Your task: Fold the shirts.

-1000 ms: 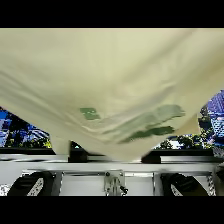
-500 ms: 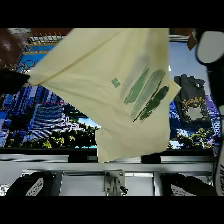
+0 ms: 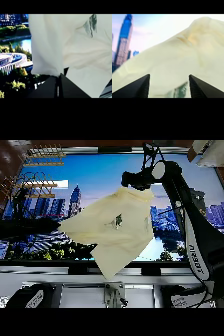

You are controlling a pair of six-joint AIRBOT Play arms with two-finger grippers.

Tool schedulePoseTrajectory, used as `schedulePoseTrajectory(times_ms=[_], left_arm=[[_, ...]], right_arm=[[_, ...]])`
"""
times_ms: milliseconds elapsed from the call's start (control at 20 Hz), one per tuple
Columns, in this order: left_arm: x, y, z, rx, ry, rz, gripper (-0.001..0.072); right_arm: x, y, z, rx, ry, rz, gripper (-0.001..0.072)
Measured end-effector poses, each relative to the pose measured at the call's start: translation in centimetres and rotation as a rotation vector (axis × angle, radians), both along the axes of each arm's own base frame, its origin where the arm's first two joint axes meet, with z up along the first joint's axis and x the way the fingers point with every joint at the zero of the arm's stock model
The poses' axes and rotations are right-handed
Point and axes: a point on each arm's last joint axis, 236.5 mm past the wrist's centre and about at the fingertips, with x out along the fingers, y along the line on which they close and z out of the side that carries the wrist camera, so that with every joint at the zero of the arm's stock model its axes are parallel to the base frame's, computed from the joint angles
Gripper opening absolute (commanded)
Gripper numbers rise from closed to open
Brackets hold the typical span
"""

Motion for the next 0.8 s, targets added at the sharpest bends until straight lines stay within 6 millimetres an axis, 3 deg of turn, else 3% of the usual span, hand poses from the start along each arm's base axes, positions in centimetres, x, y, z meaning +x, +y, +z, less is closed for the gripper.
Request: schedulePoseTrajectory(times_ms=[50, 100, 250, 350, 450, 600, 650, 800], left_arm=[[-0.1, -0.2, 0.0, -0.009, 0.000, -0.008, 0.0033], [-0.1, -0.5, 0.1, -0.016, -0.009, -0.017, 0.0033], [-0.2, -0.8, 0.7, -0.010, -0.049, -0.051, 0.0033], [-0.2, -0.9, 1.3, -0.003, -0.082, -0.073, 0.0033], [-0.4, -1.0, 1.8, 0.010, -0.111, -0.097, 0.0033], [-0.7, -1.1, 2.3, 0.024, -0.137, -0.119, 0.0033], [-0.7, -1.1, 2.4, 0.026, -0.142, -0.122, 0.0033], [-0.8, -1.1, 2.5, 0.029, -0.150, -0.130, 0.0033]], right_arm=[[-1.7, -1.3, -0.6, -0.078, 0.052, 0.032, 0.0453], [-3.1, -3.0, -1.0, -0.159, 0.094, 0.051, 0.0433], [-8.2, -8.8, -2.1, -0.319, 0.250, 0.065, 0.0438], [-12.8, -10.6, -4.3, -0.309, 0.383, 0.075, 0.0465], [-18.1, -11.1, -7.6, -0.235, 0.531, 0.082, 0.0465], [-25.9, -9.7, -13.0, -0.084, 0.717, 0.067, 0.0490], [-27.6, -9.2, -14.4, -0.038, 0.757, 0.047, 0.0624], [-31.0, -7.7, -17.0, 0.075, 0.826, 0.006, 0.0623]])
